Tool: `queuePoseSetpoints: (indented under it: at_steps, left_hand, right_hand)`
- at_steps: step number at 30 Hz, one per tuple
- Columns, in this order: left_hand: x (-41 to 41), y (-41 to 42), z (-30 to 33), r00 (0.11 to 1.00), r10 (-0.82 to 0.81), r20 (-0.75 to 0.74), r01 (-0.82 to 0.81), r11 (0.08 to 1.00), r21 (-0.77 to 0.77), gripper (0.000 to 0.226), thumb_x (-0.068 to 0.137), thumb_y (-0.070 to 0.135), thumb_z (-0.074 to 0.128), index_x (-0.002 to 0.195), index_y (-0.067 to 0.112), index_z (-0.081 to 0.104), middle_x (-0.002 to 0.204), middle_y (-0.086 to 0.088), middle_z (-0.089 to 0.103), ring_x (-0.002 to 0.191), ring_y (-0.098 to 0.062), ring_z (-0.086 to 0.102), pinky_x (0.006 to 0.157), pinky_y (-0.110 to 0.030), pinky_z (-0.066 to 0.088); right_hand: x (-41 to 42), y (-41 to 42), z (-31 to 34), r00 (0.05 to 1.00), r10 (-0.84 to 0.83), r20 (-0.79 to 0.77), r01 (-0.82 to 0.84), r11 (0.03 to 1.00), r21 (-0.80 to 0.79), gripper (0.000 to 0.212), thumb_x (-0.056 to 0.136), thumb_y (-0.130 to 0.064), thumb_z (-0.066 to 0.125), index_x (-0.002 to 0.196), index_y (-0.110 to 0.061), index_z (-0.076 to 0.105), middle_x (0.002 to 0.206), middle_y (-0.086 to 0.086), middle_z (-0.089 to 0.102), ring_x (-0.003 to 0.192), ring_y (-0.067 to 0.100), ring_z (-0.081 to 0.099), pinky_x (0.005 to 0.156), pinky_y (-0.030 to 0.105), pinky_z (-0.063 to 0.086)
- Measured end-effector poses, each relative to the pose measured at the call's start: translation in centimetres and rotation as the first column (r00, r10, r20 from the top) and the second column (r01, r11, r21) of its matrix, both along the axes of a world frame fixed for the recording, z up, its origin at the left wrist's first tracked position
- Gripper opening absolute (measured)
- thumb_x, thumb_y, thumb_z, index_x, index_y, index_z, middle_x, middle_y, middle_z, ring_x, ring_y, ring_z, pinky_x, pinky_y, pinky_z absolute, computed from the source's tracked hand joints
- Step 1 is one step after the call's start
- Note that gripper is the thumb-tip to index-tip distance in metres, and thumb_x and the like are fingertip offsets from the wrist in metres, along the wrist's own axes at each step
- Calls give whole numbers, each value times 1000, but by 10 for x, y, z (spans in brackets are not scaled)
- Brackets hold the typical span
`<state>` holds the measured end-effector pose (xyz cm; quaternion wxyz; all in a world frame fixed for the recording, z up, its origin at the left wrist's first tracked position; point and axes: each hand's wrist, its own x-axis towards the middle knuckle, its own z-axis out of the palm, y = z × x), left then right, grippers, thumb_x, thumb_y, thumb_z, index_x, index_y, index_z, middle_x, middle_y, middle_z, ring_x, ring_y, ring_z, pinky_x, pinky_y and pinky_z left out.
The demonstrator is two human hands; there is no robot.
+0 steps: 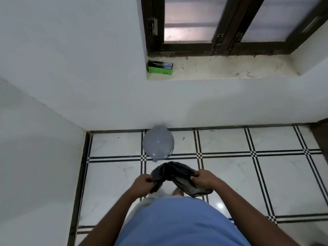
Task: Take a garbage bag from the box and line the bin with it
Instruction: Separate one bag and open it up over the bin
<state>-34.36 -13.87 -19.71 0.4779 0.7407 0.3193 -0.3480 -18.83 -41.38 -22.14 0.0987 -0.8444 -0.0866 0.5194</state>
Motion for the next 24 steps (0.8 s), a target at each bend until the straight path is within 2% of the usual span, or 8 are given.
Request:
queuePoseSetpoints:
  at_steps: [2, 4, 6, 7, 10, 12, 15, 24]
  left_hand:
    - [-15, -22, -15, 1000, 9, 22, -9, 1000, -12, 24, 87, 28, 67, 81, 8, 79, 82, -16, 80, 66, -13, 69, 68, -37, 60]
    - [-23, -35, -36, 999, -8, 32, 9, 1000, -26, 34, 90, 39, 68, 104, 11, 80, 96, -8, 84, 82, -8, 76, 82, -37, 63]
    - [-25, -43, -48, 998, 27, 52, -29, 999, 20, 67, 87, 58, 67, 131, 7, 71, 122, -11, 80, 110, -17, 77, 90, -31, 59]
    - [-25, -47, -47, 996, 42, 82, -44, 999, 24, 75, 85, 60, 65, 133, 3, 67, 126, -16, 77, 117, -25, 75, 88, -32, 57]
    - [-14, -61, -22, 992, 39, 118, -50, 995, 88, 30, 88, 45, 66, 89, 15, 72, 89, -5, 75, 91, -28, 71, 82, -40, 55]
    - [-4, -65, -14, 988, 36, 148, -55, 991, 124, 24, 97, 29, 70, 75, 26, 62, 76, 7, 66, 82, -22, 64, 71, -31, 50]
    - [3, -66, -12, 986, 35, 164, -63, 983, 170, 29, 101, 23, 69, 74, 29, 60, 79, 2, 69, 82, -23, 65, 72, -31, 45]
    - [17, -66, -4, 976, 94, 197, -119, 985, 121, 22, 98, 27, 68, 76, 27, 65, 77, 2, 73, 79, -23, 70, 85, -42, 58]
  right_hand:
    - [-12, -17, -5, 999, -36, 2, 36, 999, 7, 39, 109, -44, 58, 112, -12, 81, 110, 11, 78, 105, 29, 72, 79, 32, 47]
    - [-19, -31, -9, 999, -42, 34, 41, 999, 33, 37, 110, -44, 56, 89, -17, 73, 99, 8, 73, 97, 29, 69, 70, 32, 45]
    - [-22, -37, -10, 996, -74, 59, 70, 995, 67, 37, 110, -42, 56, 82, -21, 67, 94, 6, 71, 93, 27, 66, 66, 29, 43]
    - [-23, -38, -10, 994, -91, 63, 86, 993, 83, 36, 109, -41, 57, 83, -19, 69, 93, 5, 72, 91, 26, 67, 67, 30, 44]
    - [-26, -42, -6, 983, -159, 89, 146, 980, 132, 35, 108, -39, 59, 79, -21, 65, 82, -1, 69, 85, 23, 66, 64, 29, 43]
    - [-24, -41, -1, 970, -213, 118, 191, 966, 177, 32, 108, -38, 61, 79, -25, 64, 82, -4, 68, 85, 21, 66, 65, 28, 43]
    - [-19, -39, 8, 951, -279, 134, 241, 939, 244, 27, 107, -37, 62, 82, -26, 65, 86, -3, 71, 86, 20, 69, 67, 29, 45]
    - [-1, -23, 25, 929, -335, 154, 270, 902, 337, 24, 108, -35, 62, 85, -30, 65, 87, -5, 72, 92, 25, 73, 77, 34, 51]
